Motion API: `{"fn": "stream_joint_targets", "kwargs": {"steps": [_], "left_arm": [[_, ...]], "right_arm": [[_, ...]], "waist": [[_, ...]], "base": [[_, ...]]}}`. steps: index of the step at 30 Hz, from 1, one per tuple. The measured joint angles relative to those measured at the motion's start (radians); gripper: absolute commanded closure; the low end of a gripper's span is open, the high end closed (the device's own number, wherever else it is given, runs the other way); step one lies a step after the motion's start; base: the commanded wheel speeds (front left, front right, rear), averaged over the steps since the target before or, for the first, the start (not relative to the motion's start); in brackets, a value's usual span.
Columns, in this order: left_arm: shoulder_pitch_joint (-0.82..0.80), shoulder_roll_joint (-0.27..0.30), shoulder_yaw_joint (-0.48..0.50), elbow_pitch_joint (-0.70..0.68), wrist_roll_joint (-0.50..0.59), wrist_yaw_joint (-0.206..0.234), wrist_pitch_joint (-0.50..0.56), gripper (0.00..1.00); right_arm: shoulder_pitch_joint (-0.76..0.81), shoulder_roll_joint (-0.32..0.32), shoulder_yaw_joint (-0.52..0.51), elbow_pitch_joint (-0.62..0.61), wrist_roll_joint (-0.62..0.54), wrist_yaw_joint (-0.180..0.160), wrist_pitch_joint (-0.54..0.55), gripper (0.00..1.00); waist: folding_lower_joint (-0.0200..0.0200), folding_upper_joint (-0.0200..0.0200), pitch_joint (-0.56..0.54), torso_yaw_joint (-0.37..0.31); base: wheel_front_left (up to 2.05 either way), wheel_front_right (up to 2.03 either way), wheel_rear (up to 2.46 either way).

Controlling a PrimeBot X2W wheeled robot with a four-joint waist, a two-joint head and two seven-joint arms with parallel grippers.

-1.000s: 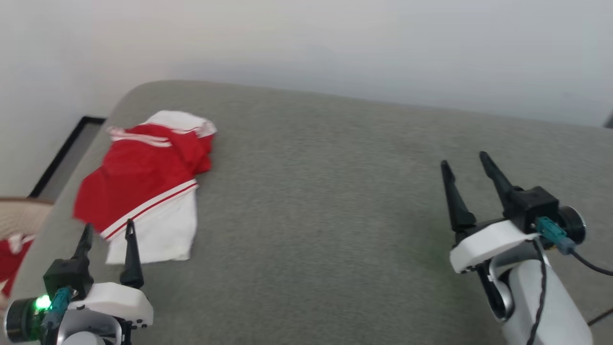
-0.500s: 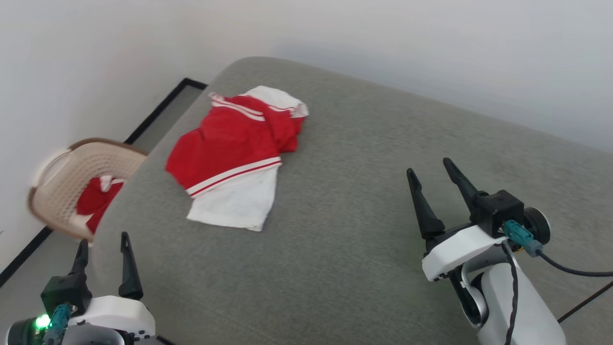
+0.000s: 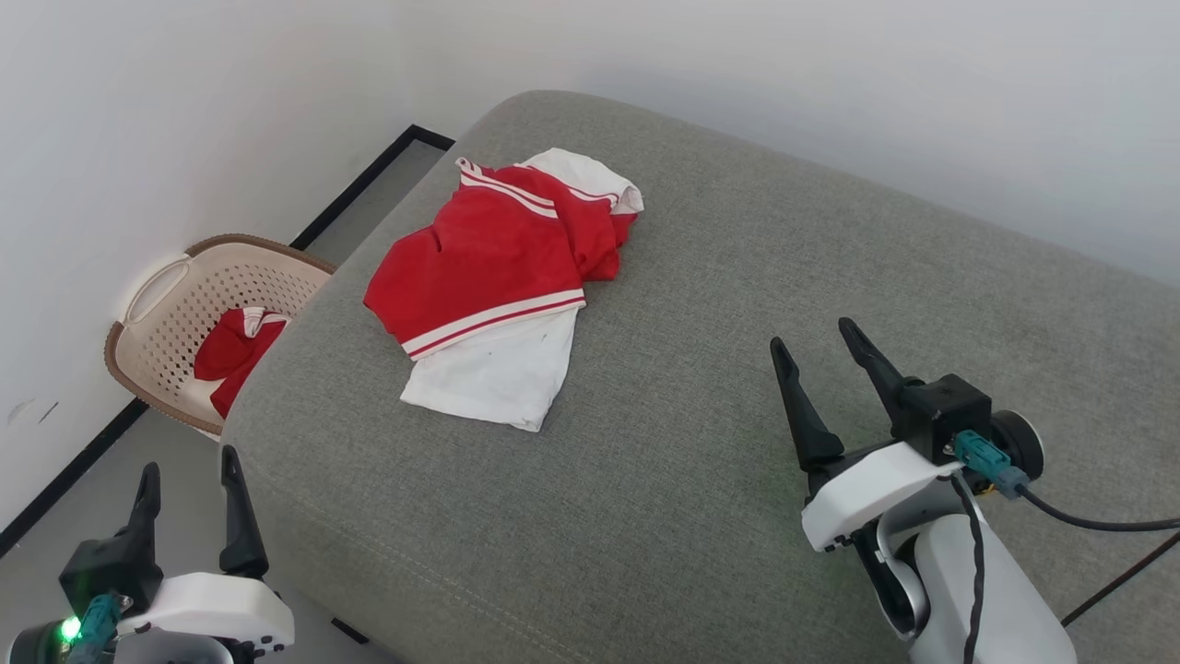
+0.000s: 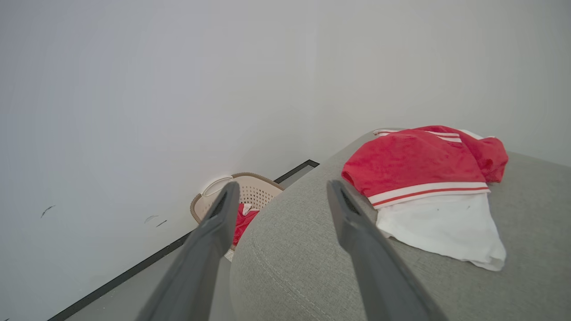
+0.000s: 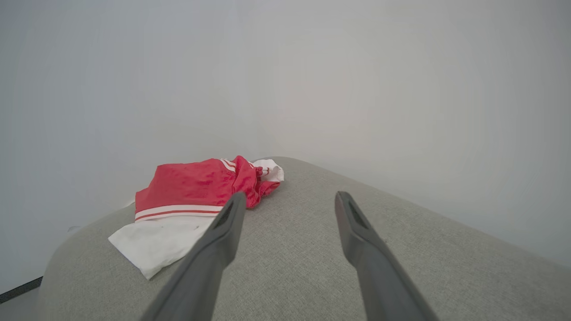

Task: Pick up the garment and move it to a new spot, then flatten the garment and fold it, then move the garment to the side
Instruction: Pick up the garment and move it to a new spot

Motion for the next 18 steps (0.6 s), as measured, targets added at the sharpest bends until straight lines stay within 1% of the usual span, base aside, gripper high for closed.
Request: {"fn": "stream_joint_targets", "kwargs": {"steps": [5, 8, 11, 13, 15, 18], "left_arm": [[-0.002, -0.008, 0.006, 0.004, -0.003, -0.015, 0.000, 0.00], [-0.023, -0.013, 0.001, 0.020, -0.030, -0.043, 0.000, 0.00], [-0.080, -0.005, -0.024, 0.034, -0.032, -0.065, 0.000, 0.00], [-0.140, 0.021, -0.048, 0.058, -0.034, -0.080, 0.000, 0.00], [-0.216, 0.049, -0.069, 0.100, -0.064, -0.088, 0.000, 0.00], [-0.335, 0.111, -0.122, 0.186, -0.086, -0.094, 0.036, 0.00]], "right_arm": [[0.000, 0.001, 0.002, 0.002, 0.005, 0.000, 0.000, 0.00], [-0.001, 0.002, 0.005, -0.001, 0.007, 0.000, 0.000, 0.00], [-0.008, 0.004, 0.016, -0.007, 0.007, 0.000, 0.000, 0.00], [-0.021, 0.004, 0.021, -0.014, 0.007, 0.000, 0.000, 0.00], [-0.038, 0.003, 0.023, -0.026, 0.006, 0.000, 0.000, 0.00], [-0.054, -0.001, 0.032, -0.035, -0.005, 0.000, 0.000, 0.00]], "waist": [[0.0000, 0.0000, 0.005, 0.000], [0.0000, 0.0000, 0.014, -0.004], [0.0000, 0.0000, 0.030, -0.023], [0.0000, 0.0000, 0.043, -0.043], [0.0000, 0.0000, 0.059, -0.066], [0.0000, -0.0001, 0.086, -0.107]], "base": [[0.00, 0.00, 0.00], [0.00, 0.00, 0.00], [0.00, 0.00, 0.00], [0.00, 0.00, 0.00], [0.00, 0.00, 0.00], [0.00, 0.00, 0.00]]}}
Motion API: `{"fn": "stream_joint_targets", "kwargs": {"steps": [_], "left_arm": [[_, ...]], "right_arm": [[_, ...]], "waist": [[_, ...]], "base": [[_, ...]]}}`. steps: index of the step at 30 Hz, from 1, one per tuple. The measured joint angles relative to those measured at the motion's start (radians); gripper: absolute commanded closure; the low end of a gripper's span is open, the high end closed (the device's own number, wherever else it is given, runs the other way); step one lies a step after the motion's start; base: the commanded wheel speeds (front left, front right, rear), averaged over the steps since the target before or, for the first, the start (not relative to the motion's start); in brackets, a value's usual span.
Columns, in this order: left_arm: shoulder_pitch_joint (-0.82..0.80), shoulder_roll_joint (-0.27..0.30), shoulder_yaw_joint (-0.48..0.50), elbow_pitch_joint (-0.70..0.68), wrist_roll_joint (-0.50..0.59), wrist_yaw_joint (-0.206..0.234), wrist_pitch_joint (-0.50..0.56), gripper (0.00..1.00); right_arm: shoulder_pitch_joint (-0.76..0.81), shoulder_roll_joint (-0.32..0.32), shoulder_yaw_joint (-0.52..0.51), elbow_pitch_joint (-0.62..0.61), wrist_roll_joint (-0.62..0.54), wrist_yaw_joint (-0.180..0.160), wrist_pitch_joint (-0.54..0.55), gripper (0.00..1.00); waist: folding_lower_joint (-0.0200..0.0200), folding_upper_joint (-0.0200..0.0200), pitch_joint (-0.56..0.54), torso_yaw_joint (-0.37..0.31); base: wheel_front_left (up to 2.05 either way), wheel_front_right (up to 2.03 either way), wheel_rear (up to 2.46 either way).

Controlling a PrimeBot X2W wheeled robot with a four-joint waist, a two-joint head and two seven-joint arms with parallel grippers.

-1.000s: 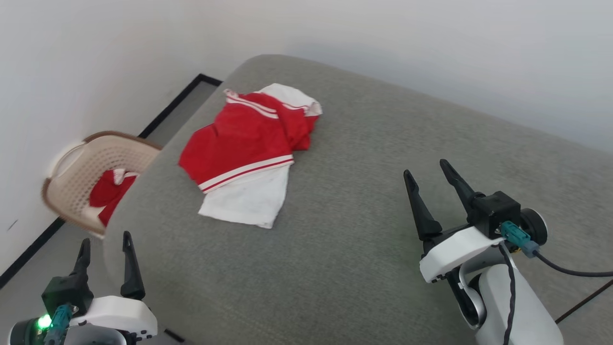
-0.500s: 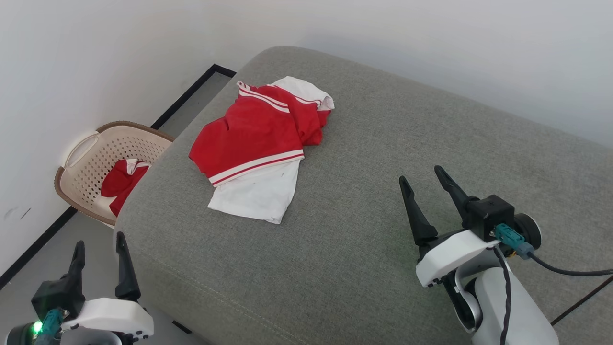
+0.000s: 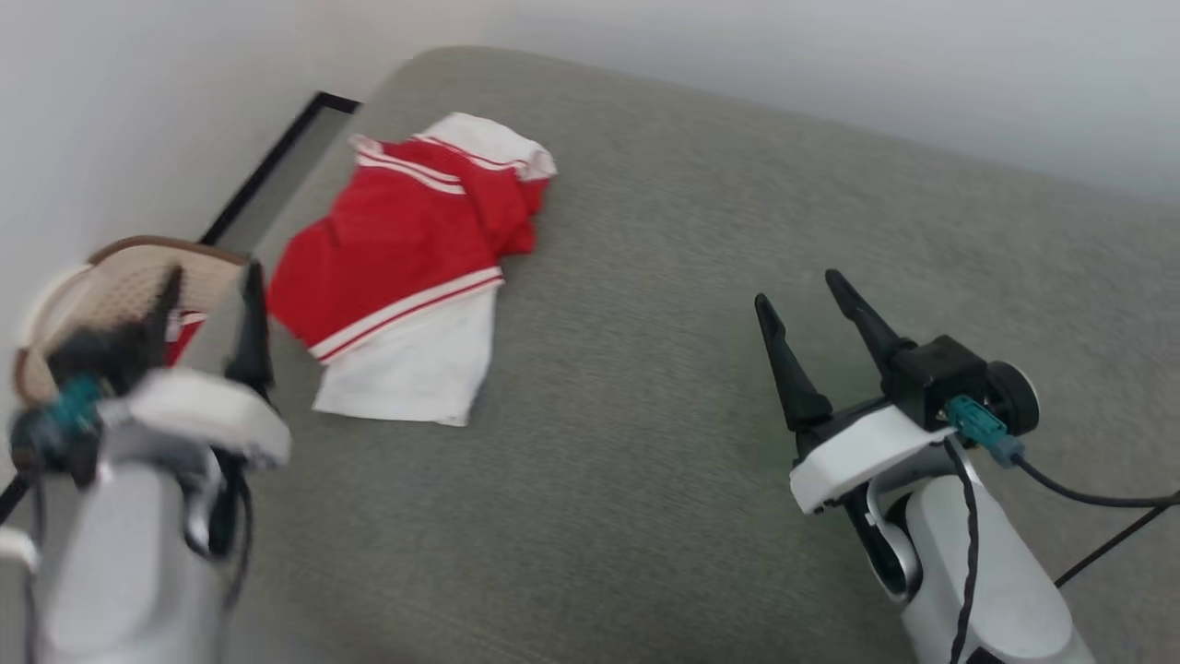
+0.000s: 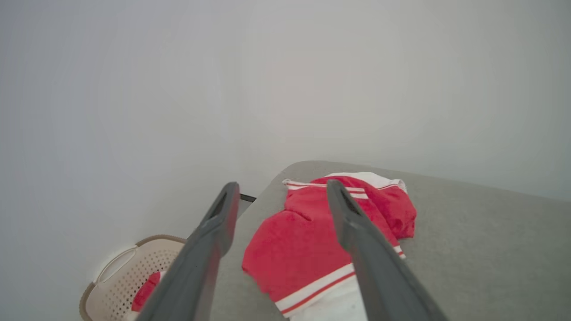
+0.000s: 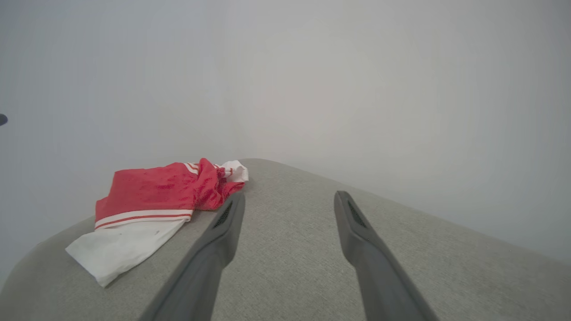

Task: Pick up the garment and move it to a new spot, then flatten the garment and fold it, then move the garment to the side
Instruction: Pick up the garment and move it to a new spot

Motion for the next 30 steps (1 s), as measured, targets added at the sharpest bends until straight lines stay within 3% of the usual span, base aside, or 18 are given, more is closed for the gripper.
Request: {"fn": "stream_joint_targets", "kwargs": {"steps": [6, 7, 15, 21, 30], "left_arm": [[-0.204, 0.161, -0.096, 0.178, -0.160, -0.001, 0.115, 0.00], [-0.251, 0.219, -0.129, 0.230, -0.213, -0.001, 0.156, 0.00], [-0.332, 0.404, -0.274, 0.319, -0.552, -0.001, 0.484, 0.00], [-0.330, 0.494, -0.349, 0.287, -0.717, -0.001, 0.673, 0.00], [-0.310, 0.573, -0.408, 0.286, -0.797, -0.004, 0.689, 0.00]], "right_arm": [[-0.036, -0.005, 0.018, 0.003, -0.001, 0.000, 0.000, 0.00], [-0.049, -0.007, 0.021, 0.002, -0.001, 0.000, 0.000, 0.00], [-0.091, -0.003, 0.052, -0.022, 0.011, 0.000, 0.000, 0.00], [-0.119, -0.001, 0.069, -0.061, 0.021, 0.000, 0.000, 0.00], [-0.140, 0.003, 0.099, -0.104, 0.025, 0.000, 0.000, 0.00]], "waist": [[0.0000, 0.0000, 0.056, -0.101], [0.0000, 0.0000, 0.076, -0.139], [0.0000, 0.0000, 0.164, -0.283], [0.0000, 0.0000, 0.239, -0.371], [0.0000, 0.0001, 0.330, -0.456]], "base": [[0.00, 0.00, 0.00], [0.00, 0.00, 0.00], [0.00, 0.00, 0.00], [0.00, 0.00, 0.00], [0.00, 0.00, 0.00]]}}
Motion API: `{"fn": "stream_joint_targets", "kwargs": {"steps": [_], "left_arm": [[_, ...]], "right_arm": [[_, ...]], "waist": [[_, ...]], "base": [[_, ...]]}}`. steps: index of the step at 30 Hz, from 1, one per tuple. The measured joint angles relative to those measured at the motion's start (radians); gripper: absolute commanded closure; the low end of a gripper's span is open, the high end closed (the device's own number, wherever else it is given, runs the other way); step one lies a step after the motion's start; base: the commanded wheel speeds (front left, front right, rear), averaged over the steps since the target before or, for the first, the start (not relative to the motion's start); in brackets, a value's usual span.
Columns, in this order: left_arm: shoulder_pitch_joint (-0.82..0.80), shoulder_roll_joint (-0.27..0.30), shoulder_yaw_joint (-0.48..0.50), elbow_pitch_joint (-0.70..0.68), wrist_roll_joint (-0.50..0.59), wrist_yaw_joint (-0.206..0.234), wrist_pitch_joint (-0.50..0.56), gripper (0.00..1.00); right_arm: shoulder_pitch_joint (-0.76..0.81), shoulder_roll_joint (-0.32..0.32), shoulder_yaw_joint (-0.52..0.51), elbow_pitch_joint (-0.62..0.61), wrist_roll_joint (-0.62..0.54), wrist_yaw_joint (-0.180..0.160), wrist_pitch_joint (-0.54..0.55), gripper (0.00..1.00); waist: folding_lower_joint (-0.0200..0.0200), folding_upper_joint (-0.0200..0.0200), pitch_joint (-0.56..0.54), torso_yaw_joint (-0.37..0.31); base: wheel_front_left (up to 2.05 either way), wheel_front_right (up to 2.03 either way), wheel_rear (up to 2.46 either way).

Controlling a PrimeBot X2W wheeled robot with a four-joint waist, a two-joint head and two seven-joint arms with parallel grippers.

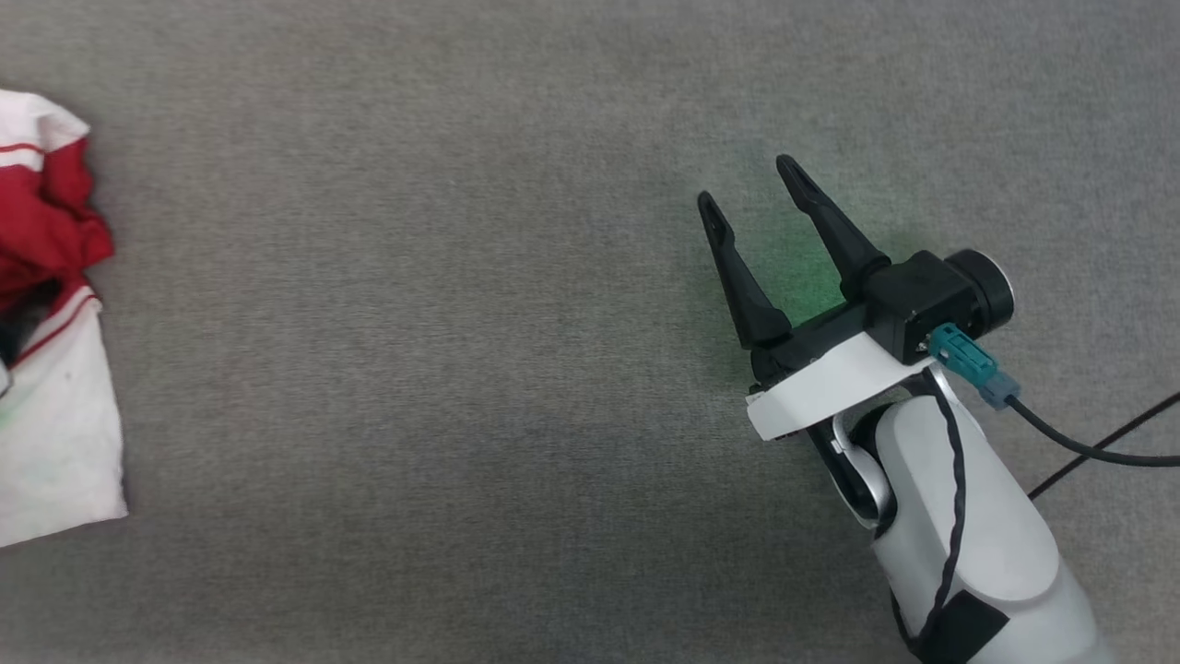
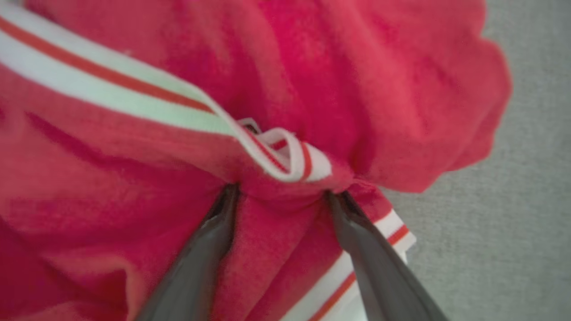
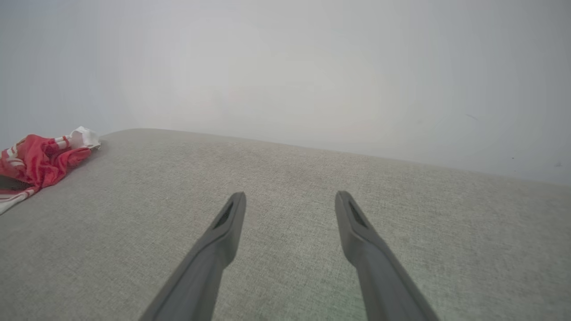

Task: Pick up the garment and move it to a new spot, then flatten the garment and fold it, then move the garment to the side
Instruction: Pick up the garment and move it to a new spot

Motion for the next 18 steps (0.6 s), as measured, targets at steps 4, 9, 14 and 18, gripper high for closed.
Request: {"fn": "stream_joint_targets", "kwargs": {"steps": [4, 9, 14, 18], "left_arm": [[-0.011, 0.018, -0.012, 0.016, -0.010, -0.002, -0.002, 0.00], [-0.034, 0.031, -0.034, 0.046, -0.043, -0.002, -0.005, 0.00], [-0.058, 0.021, -0.067, 0.083, -0.053, -0.001, -0.003, 0.64], [-0.061, 0.009, -0.092, 0.082, -0.070, 0.001, -0.004, 1.00]], "right_arm": [[-0.010, 0.000, 0.002, -0.024, -0.006, 0.000, 0.000, 0.00], [-0.012, 0.000, 0.006, -0.036, -0.008, 0.000, 0.000, 0.00], [-0.011, 0.001, 0.012, -0.045, -0.010, 0.000, 0.000, 0.00], [-0.007, -0.001, 0.011, -0.045, -0.010, 0.000, 0.000, 0.00]], "waist": [[0.0000, 0.0000, 0.022, -0.016], [0.0000, 0.0001, 0.043, -0.031], [0.0000, 0.0001, 0.030, -0.032], [0.0000, 0.0000, 0.008, -0.028]], "base": [[0.00, 0.00, 0.00], [0.00, 0.00, 0.00], [0.00, 0.00, 0.00], [0.00, 0.00, 0.00]]}}
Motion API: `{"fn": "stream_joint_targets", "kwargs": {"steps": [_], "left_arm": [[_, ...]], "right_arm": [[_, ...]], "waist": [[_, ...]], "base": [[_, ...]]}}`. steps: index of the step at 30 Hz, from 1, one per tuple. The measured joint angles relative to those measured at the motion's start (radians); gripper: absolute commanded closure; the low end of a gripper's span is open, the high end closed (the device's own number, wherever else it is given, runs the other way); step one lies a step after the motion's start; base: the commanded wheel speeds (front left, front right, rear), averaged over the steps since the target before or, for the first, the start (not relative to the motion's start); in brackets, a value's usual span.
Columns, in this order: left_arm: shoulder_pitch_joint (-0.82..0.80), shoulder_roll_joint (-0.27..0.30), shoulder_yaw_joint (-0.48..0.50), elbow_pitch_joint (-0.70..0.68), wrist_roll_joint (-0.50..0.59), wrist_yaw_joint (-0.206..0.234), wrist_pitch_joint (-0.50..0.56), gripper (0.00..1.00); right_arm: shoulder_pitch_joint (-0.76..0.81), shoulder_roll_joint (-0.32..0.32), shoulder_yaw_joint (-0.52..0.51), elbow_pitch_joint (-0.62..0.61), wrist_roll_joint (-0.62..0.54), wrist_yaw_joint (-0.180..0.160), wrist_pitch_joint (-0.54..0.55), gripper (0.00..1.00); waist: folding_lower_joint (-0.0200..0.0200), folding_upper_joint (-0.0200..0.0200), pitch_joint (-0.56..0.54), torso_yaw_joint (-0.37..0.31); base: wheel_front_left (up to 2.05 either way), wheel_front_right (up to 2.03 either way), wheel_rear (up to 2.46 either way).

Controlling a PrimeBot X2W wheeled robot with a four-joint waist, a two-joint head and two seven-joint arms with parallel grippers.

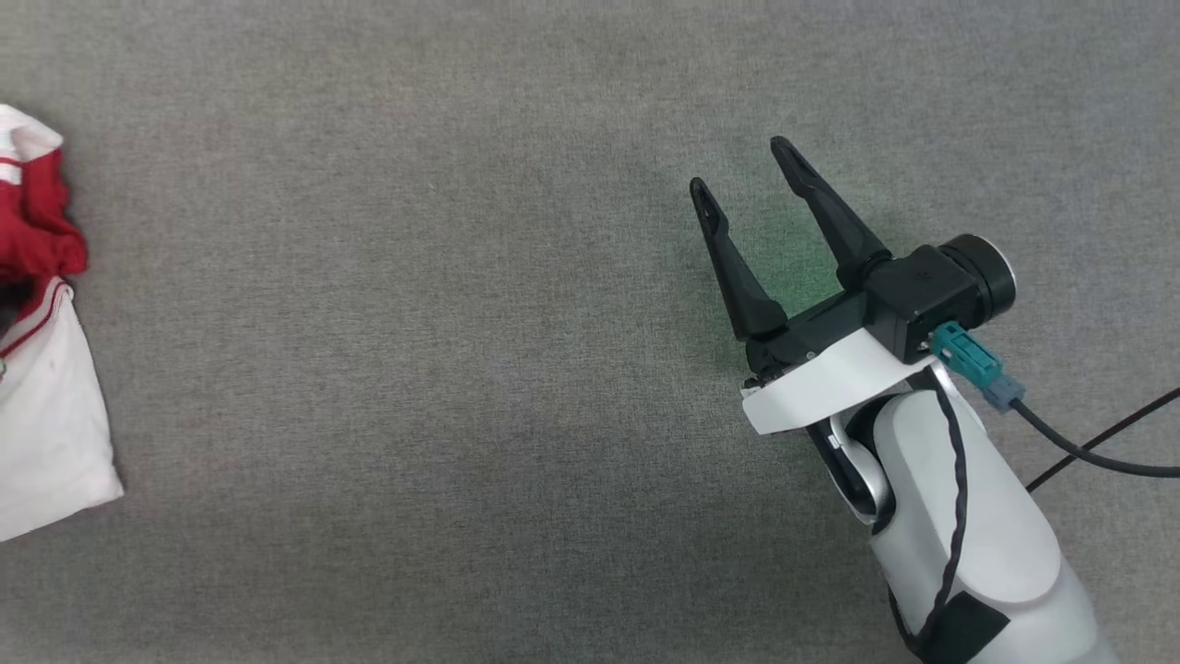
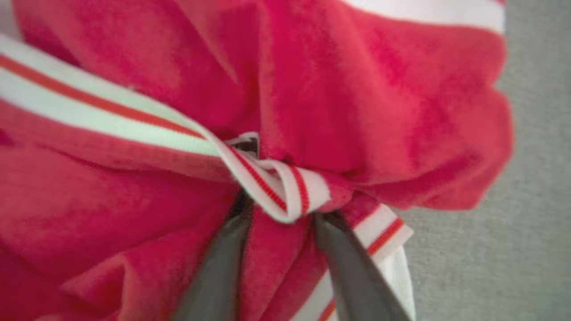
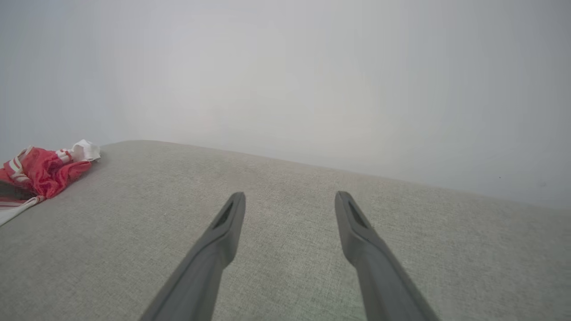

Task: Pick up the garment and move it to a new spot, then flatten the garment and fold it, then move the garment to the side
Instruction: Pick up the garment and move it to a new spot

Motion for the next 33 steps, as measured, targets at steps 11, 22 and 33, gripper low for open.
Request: {"fn": "stream_joint_targets", "kwargs": {"steps": [11, 22, 33], "left_arm": [[-0.014, -0.019, -0.080, 0.047, 0.076, 0.001, -0.238, 1.00], [-0.062, 0.017, -0.211, -0.185, 0.087, 0.001, -0.397, 1.00], [-0.221, -0.048, -0.439, -0.493, 0.076, 0.000, -0.363, 1.00]], "right_arm": [[0.042, -0.001, 0.000, 0.016, 0.007, 0.000, 0.000, 0.00], [0.114, 0.002, -0.029, 0.012, 0.048, 0.000, 0.000, 0.00], [0.143, 0.005, -0.042, -0.041, 0.136, 0.000, 0.000, 0.00]], "waist": [[0.0000, -0.0001, -0.085, 0.024], [0.0000, -0.0001, -0.229, 0.029], [0.0000, 0.0000, -0.242, -0.095]], "base": [[0.00, 0.00, 0.00], [0.00, 0.00, 0.00], [0.00, 0.00, 0.00]]}}
